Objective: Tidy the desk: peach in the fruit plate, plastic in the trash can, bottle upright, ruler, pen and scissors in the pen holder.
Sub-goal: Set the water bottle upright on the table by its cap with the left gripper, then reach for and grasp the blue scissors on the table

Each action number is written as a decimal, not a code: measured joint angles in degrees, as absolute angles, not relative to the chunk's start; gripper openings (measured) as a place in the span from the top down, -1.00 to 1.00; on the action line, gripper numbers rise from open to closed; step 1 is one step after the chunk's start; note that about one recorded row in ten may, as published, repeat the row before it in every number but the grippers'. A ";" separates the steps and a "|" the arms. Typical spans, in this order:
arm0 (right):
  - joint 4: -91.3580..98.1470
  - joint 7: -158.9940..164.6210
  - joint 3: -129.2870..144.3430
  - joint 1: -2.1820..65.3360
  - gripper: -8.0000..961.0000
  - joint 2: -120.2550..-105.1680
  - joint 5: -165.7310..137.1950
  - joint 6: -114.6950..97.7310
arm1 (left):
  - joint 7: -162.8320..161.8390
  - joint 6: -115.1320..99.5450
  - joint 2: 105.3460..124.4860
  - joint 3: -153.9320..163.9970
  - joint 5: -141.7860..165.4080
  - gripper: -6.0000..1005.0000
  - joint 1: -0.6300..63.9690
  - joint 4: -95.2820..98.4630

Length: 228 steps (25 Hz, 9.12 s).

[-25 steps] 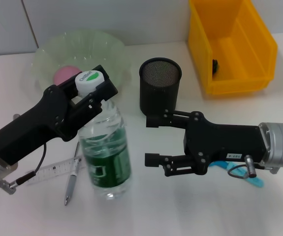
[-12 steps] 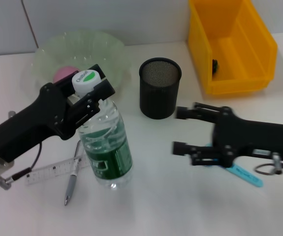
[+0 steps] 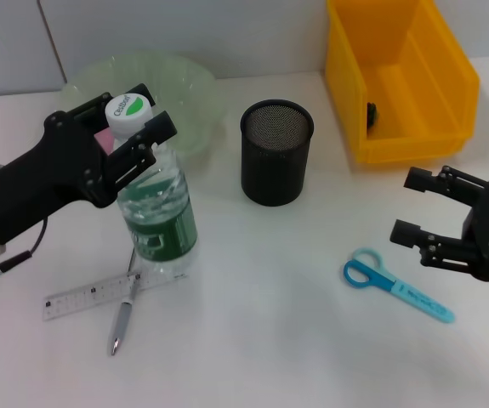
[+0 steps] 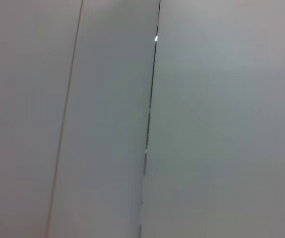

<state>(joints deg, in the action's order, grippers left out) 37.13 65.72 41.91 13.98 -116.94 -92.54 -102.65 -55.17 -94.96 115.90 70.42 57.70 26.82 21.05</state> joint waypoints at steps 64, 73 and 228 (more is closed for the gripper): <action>36.37 65.74 40.87 11.07 -0.71 -116.76 -97.12 -103.00 | -33.39 -73.24 118.84 64.77 55.63 0.12 27.60 17.28; 36.38 65.74 40.86 11.36 -0.71 -116.81 -97.15 -103.06 | -33.52 -73.21 119.01 65.22 54.07 0.07 27.33 17.14; 73.12 153.36 88.45 31.46 0.03 -119.18 -153.62 -87.14 | -46.58 -89.74 118.03 71.36 75.15 -0.52 11.52 31.59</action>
<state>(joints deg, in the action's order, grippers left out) 73.12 153.36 88.45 31.46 -119.18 -153.62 -87.14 -46.58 -89.74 118.03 71.36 75.15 11.52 31.59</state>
